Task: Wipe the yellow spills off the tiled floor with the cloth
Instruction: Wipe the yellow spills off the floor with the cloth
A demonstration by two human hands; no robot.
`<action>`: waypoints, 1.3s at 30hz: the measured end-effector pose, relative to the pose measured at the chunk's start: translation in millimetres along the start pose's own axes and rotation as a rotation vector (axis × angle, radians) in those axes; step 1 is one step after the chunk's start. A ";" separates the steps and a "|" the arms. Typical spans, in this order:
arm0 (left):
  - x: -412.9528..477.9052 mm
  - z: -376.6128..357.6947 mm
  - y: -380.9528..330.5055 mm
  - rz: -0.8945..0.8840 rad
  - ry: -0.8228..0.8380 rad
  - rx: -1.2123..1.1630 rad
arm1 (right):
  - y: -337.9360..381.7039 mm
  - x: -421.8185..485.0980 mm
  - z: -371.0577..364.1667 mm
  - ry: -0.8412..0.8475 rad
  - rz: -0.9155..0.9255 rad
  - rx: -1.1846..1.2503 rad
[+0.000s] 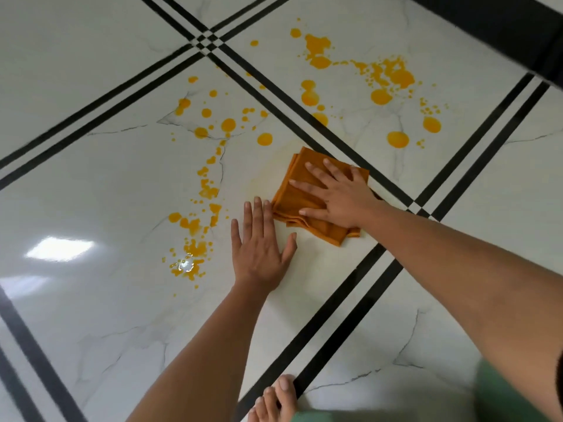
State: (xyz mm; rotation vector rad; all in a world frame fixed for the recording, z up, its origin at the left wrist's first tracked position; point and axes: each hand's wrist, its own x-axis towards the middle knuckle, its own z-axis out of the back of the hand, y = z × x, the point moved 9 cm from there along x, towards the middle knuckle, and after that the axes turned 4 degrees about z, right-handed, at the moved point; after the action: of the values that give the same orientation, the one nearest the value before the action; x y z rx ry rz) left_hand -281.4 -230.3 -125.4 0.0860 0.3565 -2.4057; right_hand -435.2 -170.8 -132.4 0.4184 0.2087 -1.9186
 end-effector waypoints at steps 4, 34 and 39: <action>32.0 15.2 -43.2 -0.068 -0.021 -0.022 | -41.0 -8.4 17.1 -0.057 0.010 0.110; 242.0 -46.7 -288.1 -0.090 0.033 0.174 | -371.0 -75.0 14.7 -0.472 -0.362 0.327; 194.3 -67.9 -332.8 -0.425 0.119 0.291 | -385.3 -63.6 7.7 -0.403 -0.343 0.297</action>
State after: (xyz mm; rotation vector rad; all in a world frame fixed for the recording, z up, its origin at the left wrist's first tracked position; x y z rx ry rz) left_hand -647.9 -94.4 -143.8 0.3124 0.0780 -2.8690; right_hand -771.8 26.9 -120.8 0.1881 -0.2903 -2.3361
